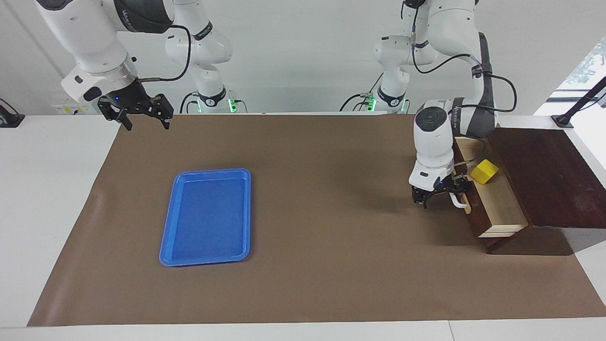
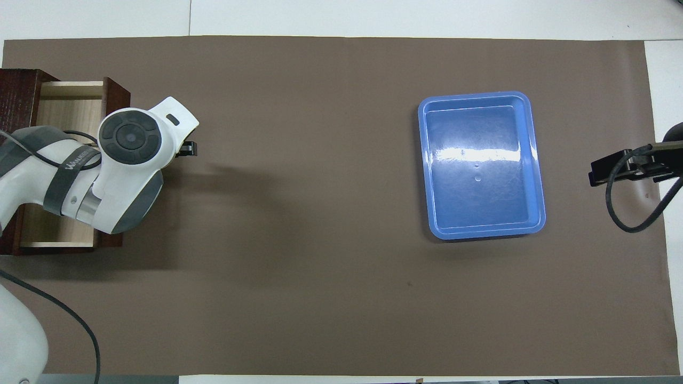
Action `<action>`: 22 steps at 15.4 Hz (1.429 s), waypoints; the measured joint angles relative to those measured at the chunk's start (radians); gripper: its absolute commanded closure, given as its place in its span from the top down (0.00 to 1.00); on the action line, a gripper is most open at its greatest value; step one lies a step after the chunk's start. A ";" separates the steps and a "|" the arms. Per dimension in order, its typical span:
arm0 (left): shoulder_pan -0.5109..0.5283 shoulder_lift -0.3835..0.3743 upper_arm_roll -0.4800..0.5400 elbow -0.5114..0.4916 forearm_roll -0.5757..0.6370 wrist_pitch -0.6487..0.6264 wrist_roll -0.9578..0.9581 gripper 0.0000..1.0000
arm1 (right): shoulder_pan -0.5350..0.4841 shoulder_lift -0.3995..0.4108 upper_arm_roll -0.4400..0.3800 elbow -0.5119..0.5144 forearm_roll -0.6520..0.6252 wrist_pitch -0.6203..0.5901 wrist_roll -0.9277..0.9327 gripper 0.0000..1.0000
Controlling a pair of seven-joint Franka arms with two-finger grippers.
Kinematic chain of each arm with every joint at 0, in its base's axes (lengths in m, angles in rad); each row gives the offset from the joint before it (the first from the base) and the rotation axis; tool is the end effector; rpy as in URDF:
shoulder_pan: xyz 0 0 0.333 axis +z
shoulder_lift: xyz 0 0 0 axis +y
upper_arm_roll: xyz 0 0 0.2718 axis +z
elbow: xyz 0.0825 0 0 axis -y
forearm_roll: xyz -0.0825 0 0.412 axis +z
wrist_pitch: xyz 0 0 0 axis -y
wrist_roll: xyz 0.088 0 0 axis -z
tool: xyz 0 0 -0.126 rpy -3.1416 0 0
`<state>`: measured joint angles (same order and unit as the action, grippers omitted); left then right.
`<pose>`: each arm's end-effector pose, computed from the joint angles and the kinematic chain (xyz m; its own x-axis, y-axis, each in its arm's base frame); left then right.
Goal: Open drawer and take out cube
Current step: 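Pull the drawer open toward the robot with the left gripper, then lower the left gripper into the drawer onto the yellow cube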
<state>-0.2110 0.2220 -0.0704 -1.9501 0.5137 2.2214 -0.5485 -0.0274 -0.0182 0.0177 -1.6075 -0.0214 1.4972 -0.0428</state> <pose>0.6062 -0.1507 0.2984 0.9782 -0.0695 0.1957 0.0011 -0.9406 -0.3396 0.5670 -0.0083 0.5476 0.9952 0.0315 -0.0928 0.0333 -0.9993 0.0178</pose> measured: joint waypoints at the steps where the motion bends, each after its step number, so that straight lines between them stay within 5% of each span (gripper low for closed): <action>1: -0.024 0.005 0.000 0.022 -0.006 -0.029 -0.016 1.00 | 0.000 0.000 0.000 0.000 0.000 0.000 0.000 1.00; 7: -0.037 0.021 0.008 0.091 -0.075 -0.103 -0.039 1.00 | 0.000 0.000 0.000 0.000 0.000 0.000 0.000 1.00; 11: 0.020 0.014 0.021 0.371 -0.270 -0.369 -0.041 1.00 | 0.000 0.000 0.000 0.000 0.000 0.000 0.000 1.00; 13: 0.096 -0.003 0.025 0.433 -0.314 -0.423 -0.041 1.00 | 0.000 0.000 0.000 0.000 0.000 0.000 0.000 1.00; 17: 0.250 -0.045 0.029 0.393 -0.365 -0.444 -0.027 1.00 | -0.005 0.000 -0.002 0.000 0.000 0.000 0.000 1.00; 22: 0.274 -0.138 0.027 0.124 -0.368 -0.260 -0.042 1.00 | -0.005 0.000 -0.003 0.000 0.000 0.000 0.000 1.00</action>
<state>0.0633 0.0842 -0.0435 -1.8256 0.1453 1.9613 -0.5906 -0.0326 -0.0182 0.0147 -1.6074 -0.0214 1.4972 -0.0428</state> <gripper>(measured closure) 0.000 0.000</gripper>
